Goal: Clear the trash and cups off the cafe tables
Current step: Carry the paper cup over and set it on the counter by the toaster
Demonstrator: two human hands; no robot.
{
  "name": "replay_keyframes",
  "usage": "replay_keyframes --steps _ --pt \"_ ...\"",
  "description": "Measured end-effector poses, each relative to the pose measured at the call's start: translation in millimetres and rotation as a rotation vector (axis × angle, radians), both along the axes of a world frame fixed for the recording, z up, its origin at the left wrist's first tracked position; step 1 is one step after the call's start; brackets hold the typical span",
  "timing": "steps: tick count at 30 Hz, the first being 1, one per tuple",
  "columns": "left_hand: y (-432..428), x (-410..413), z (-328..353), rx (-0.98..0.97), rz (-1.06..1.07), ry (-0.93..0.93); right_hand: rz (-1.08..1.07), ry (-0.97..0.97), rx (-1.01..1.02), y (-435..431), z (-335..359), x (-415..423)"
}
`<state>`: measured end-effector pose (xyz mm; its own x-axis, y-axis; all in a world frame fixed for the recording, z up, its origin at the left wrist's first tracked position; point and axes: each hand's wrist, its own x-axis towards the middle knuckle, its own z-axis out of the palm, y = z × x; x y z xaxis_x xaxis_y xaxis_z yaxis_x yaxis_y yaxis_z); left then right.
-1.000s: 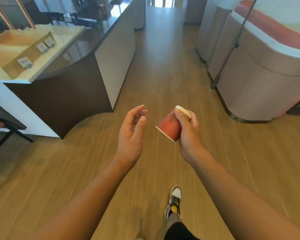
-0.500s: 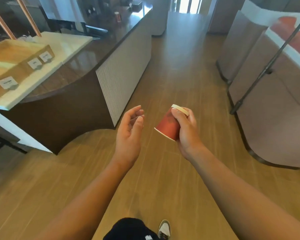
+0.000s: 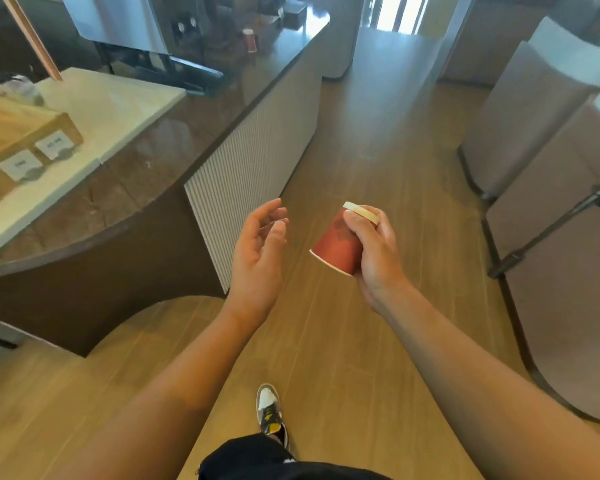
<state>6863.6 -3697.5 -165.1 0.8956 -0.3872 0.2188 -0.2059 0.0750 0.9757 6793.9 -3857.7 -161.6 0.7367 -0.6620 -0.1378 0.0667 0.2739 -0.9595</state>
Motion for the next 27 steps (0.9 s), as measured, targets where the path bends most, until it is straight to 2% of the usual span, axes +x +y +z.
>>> replay_keyframes --steps 6,16,27 --pt "-51 135 19 0.015 -0.013 -0.012 -0.004 -0.031 -0.046 -58 25 137" --pt "-148 303 15 0.050 -0.021 -0.034 0.018 -0.042 -0.029 -157 18 302" --pt "-318 476 16 0.071 0.104 -0.063 0.144 -0.043 -0.077 -329 19 493"
